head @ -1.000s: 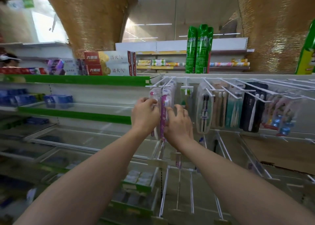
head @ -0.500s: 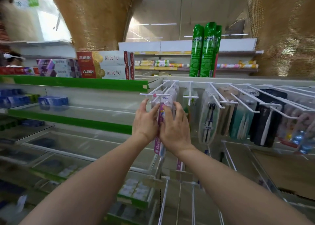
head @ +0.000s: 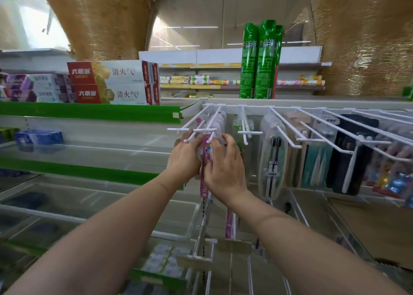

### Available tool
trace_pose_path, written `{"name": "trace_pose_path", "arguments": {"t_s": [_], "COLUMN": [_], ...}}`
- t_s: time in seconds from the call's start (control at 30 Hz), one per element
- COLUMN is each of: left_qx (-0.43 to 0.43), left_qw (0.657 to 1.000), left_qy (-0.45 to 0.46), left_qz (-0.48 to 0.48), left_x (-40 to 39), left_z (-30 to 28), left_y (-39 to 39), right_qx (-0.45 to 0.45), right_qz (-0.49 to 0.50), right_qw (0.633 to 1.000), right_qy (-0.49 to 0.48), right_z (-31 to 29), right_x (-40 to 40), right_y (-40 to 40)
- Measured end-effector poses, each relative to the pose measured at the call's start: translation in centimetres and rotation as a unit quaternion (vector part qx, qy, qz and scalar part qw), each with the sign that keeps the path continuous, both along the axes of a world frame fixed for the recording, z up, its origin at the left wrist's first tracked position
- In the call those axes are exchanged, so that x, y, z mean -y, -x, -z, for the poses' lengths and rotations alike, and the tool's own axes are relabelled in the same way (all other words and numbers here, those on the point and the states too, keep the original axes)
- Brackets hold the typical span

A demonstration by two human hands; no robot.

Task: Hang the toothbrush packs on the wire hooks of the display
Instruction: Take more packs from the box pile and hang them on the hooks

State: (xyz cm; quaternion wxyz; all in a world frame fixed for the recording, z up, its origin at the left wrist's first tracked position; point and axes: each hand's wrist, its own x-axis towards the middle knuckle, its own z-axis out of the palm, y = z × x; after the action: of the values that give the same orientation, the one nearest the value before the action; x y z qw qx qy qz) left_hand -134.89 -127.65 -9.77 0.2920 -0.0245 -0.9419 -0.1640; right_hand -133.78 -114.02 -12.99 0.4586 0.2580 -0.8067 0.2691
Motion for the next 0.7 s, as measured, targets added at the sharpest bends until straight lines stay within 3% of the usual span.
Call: {"name": "trace_pose_path", "arguments": {"t_s": [0.23,0.37,0.7], "left_qx": [0.065,0.084,0.012], "left_qw": [0.998,0.990,0.997], "left_qy": [-0.020,-0.112,-0.008], "left_qz": [0.012,0.011,0.071], "left_x": [1.2,2.3,2.1], "left_z": [0.4,0.9,0.3], "left_y": [4.0,6.7,8.5], "right_qx": [0.013,0.040,0.068], "right_qz": [0.039,0.062,0.101], "right_qw": [0.999,0.997,0.992], "right_qy": [0.019,0.023,0.018], "right_z": [0.3,0.3,0.3], "right_x": [1.5,2.1,2.5], "right_y": [2.2,3.6,5.2]}}
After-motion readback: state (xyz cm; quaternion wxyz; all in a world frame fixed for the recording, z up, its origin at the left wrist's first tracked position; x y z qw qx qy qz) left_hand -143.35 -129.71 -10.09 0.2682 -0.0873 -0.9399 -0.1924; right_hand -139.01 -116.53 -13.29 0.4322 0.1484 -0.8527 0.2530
